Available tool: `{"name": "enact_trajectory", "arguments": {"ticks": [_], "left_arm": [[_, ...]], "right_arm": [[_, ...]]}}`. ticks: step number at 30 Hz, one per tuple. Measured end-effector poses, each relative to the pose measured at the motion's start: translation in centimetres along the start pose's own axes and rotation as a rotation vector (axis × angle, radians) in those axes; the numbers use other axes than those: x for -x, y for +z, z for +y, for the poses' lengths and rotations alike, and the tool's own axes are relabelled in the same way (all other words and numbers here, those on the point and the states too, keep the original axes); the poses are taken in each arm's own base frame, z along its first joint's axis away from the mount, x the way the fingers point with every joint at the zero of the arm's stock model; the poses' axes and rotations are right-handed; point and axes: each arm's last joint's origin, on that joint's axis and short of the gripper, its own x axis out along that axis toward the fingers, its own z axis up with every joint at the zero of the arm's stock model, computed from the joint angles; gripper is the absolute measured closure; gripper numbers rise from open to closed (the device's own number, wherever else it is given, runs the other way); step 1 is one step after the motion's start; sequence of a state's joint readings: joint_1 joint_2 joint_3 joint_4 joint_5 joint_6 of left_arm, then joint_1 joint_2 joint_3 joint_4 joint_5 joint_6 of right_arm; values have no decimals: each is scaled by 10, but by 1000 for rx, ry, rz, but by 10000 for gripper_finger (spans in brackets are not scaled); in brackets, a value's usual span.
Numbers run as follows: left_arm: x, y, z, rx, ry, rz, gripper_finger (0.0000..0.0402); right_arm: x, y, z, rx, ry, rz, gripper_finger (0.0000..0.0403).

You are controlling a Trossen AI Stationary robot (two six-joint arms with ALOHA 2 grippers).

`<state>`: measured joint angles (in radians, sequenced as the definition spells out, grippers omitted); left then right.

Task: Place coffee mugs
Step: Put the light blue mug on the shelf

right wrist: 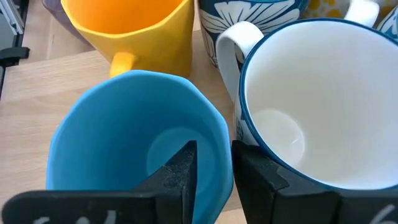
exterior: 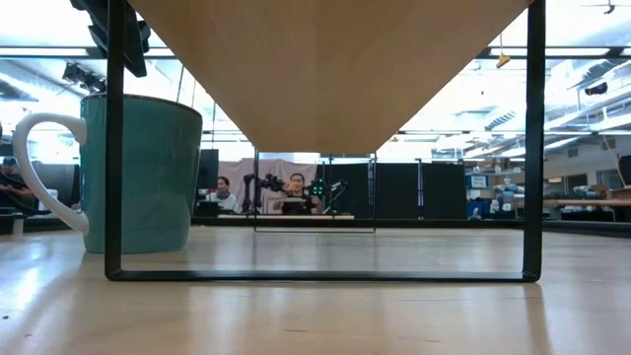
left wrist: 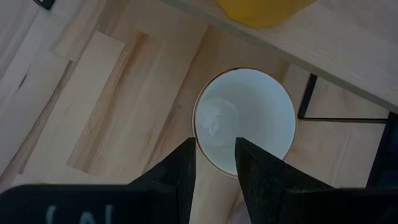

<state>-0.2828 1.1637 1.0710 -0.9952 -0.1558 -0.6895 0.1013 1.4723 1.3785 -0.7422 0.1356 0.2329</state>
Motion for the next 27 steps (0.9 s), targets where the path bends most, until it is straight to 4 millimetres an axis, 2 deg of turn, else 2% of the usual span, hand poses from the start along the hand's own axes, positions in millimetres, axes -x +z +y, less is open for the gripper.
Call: {"name": "enact_trajectory", "arguments": {"ticks": [27], "left_arm": [[0, 0, 0, 3, -3, -4, 283]], "right_arm": [[0, 0, 1, 0, 24, 3, 297]]}}
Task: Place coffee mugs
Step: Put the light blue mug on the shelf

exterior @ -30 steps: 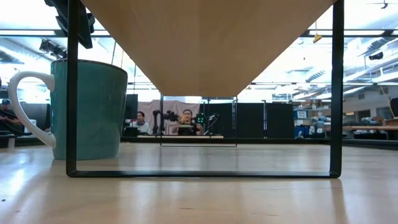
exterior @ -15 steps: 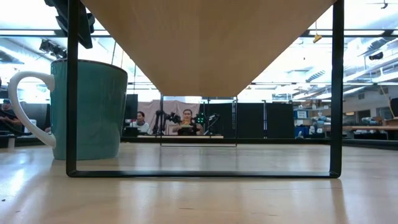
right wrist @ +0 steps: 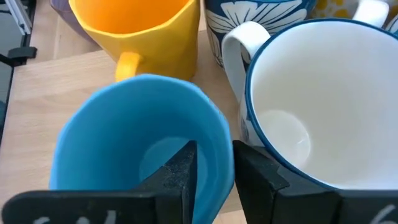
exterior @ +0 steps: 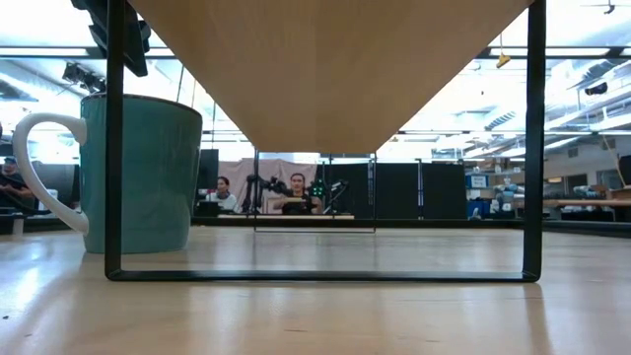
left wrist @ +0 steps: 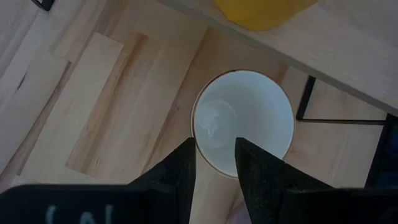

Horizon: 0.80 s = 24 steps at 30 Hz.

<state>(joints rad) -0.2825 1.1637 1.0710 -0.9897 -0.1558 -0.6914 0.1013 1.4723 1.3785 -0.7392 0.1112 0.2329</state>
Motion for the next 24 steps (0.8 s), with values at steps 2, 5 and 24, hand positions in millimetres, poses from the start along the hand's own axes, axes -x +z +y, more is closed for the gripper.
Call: {"name": "enact_trajectory", "arguments": {"ticks": [2, 5, 24], "left_arm": [[0, 0, 0, 0, 0, 0, 283], [0, 0, 0, 0, 0, 0, 283], [0, 2, -1, 6, -15, -18, 283]], "right_arm": [[0, 1, 0, -1, 3, -7, 293], [0, 1, 0, -2, 5, -13, 284], [1, 3, 1, -4, 12, -30, 238]]}}
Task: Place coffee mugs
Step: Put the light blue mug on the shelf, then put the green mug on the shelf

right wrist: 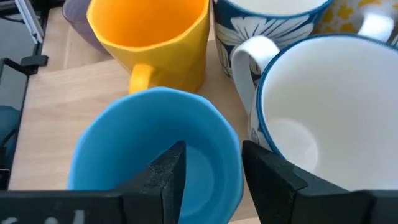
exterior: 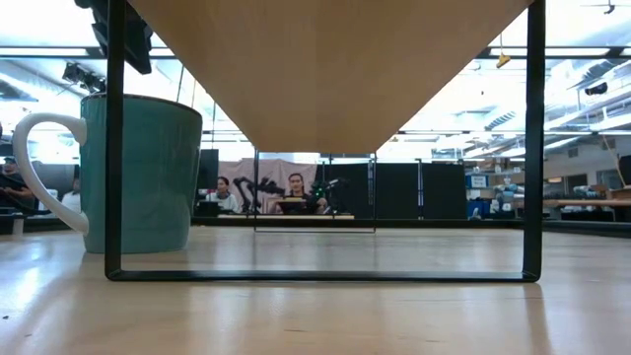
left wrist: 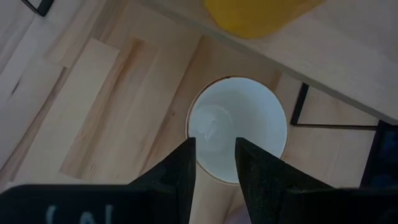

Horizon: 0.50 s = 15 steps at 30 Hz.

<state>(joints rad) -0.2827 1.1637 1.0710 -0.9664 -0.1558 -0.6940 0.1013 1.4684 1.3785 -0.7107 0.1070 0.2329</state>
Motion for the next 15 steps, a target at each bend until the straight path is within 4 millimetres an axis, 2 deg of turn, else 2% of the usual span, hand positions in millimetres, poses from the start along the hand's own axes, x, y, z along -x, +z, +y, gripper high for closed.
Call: {"name": "enact_trajectory", "arguments": {"ticks": [6, 15], "left_arm": [[0, 1, 0, 1, -5, -7, 283], [0, 0, -1, 2, -39, 21, 283]], "right_arm": [[11, 2, -1, -4, 8, -36, 239], [43, 2, 1, -3, 117, -97, 239]]}}
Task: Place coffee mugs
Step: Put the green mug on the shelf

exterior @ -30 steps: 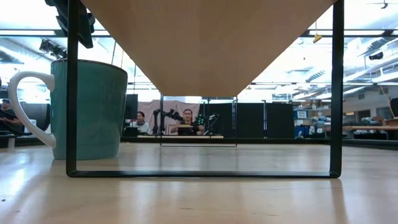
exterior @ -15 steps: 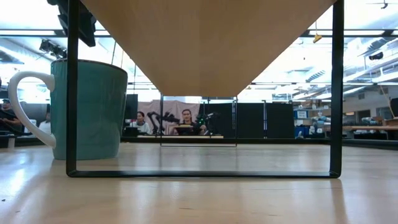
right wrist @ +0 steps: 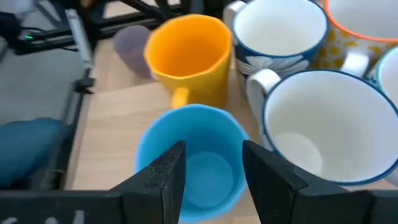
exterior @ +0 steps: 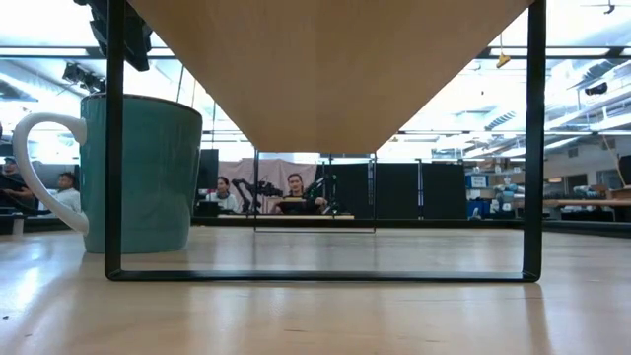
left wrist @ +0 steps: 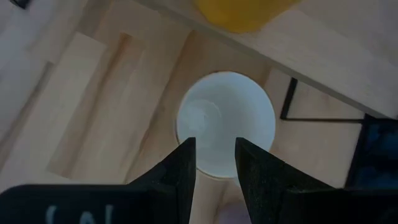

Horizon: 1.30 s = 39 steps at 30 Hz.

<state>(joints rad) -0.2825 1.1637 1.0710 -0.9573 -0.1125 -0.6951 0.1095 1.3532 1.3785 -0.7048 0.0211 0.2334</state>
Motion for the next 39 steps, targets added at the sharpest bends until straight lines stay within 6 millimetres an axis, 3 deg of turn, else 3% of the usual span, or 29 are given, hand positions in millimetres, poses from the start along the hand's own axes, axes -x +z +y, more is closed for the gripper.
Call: {"name": "enact_trajectory", "arguments": {"ticks": [13, 30, 39], "left_arm": [[0, -1, -1, 0, -25, 21, 283], [-6, 2, 0, 22, 67, -25, 283], [-32, 4, -5, 5, 152, 46, 283]], "right_arm": [[35, -21, 15, 52, 74, 114, 239], [25, -41, 28, 113, 60, 185, 239], [25, -42, 31, 121, 67, 190, 239]]}}
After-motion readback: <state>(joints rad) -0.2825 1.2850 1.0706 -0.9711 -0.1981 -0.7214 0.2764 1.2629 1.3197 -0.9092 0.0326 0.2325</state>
